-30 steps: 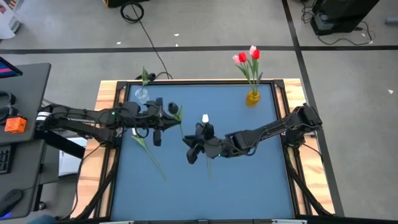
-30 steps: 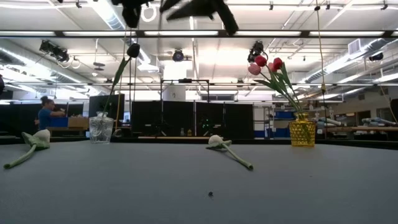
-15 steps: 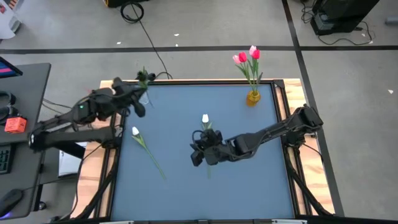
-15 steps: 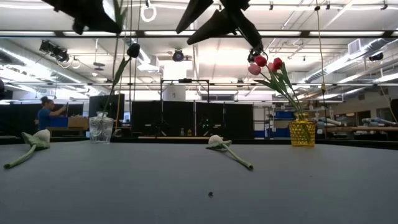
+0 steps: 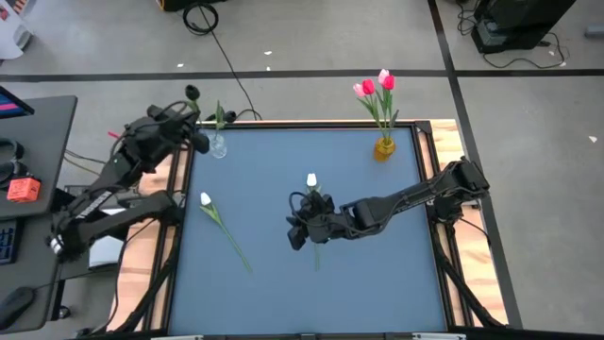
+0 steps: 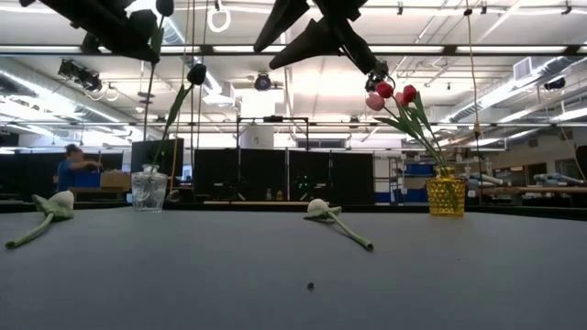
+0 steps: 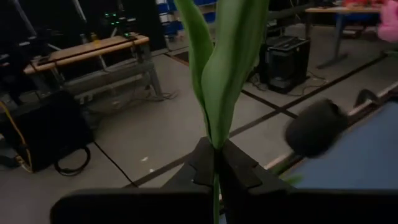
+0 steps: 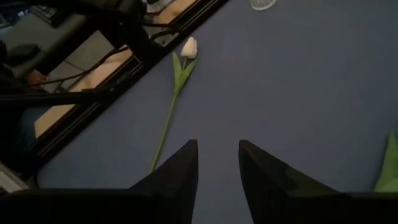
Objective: Sort flowers into vase by color
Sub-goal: Put the black flower into the transparent vase
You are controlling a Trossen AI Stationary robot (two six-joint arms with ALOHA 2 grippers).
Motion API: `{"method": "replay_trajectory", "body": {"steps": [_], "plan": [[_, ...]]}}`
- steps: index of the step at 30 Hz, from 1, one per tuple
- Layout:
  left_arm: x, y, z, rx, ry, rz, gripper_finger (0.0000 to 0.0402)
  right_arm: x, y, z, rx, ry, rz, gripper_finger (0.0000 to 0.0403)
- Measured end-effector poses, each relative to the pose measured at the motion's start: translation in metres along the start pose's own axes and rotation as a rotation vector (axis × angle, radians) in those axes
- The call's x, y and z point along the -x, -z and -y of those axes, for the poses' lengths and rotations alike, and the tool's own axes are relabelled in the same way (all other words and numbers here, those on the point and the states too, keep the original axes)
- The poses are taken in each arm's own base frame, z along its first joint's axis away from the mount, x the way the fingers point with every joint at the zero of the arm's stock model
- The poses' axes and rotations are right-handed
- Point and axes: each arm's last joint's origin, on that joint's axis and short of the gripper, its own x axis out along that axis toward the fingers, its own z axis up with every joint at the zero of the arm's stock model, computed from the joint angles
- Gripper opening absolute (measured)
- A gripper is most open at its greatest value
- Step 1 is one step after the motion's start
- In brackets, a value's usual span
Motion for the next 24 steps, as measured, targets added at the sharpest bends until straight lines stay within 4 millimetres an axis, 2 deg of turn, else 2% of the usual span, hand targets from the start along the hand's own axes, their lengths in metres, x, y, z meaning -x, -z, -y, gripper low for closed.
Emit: {"method": "replay_trajectory", "body": {"steps": [8, 16, 24], "plan": [[-0.029, 0.005, -0.015, 0.034, -0.021, -0.066, 0.0009, 0.000, 0.000, 0.000, 0.011, -0.006, -0.008, 0.0123], [-0.029, 0.002, -0.015, 0.078, -0.017, -0.038, 0.0009, -0.003, -0.004, 0.003, 0.033, -0.011, -0.026, 0.0123], [-0.029, 0.000, -0.015, 0.234, -0.047, -0.007, 0.0009, -0.005, -0.007, 0.005, 0.040, -0.017, -0.034, 0.0123]]}}
